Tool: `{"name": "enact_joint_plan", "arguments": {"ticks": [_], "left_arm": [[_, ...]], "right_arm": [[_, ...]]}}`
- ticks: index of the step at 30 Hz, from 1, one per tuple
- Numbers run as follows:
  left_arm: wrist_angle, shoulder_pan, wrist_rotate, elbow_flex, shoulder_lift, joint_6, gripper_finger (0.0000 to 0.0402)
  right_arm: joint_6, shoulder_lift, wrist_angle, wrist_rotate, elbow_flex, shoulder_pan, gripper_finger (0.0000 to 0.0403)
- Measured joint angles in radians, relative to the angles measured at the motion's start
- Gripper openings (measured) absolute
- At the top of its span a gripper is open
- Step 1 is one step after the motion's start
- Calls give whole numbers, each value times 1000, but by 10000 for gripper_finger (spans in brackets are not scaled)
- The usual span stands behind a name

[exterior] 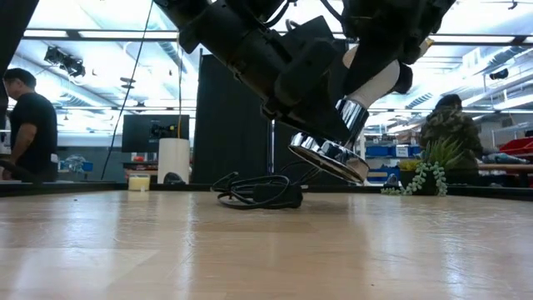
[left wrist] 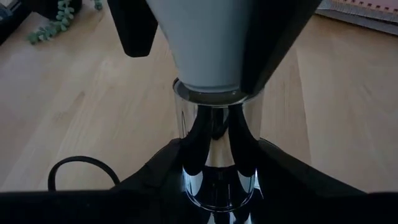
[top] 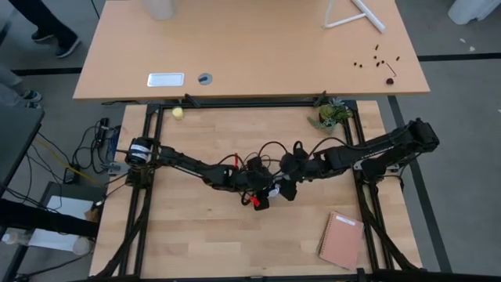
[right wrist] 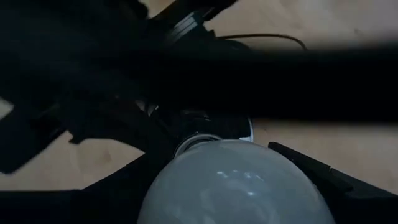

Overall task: Screw lightbulb
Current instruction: Insert the light bulb into the lamp

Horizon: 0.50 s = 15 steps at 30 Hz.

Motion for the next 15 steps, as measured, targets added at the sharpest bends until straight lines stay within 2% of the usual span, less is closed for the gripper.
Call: {"name": "enact_joint_plan", "arguments": {"ticks": [4,8,15], "left_arm": [[-3,-5,-1,0,0,12,179],[-5,-8,-2,0,0,27,179],[-5,-8,-1,0,0,35,179]], "right_arm": [[53,0,0,-59,0,-18,268],[28,0,2,-85,0,-21,273],[-54,0,49,-104,1,-4,318]]}}
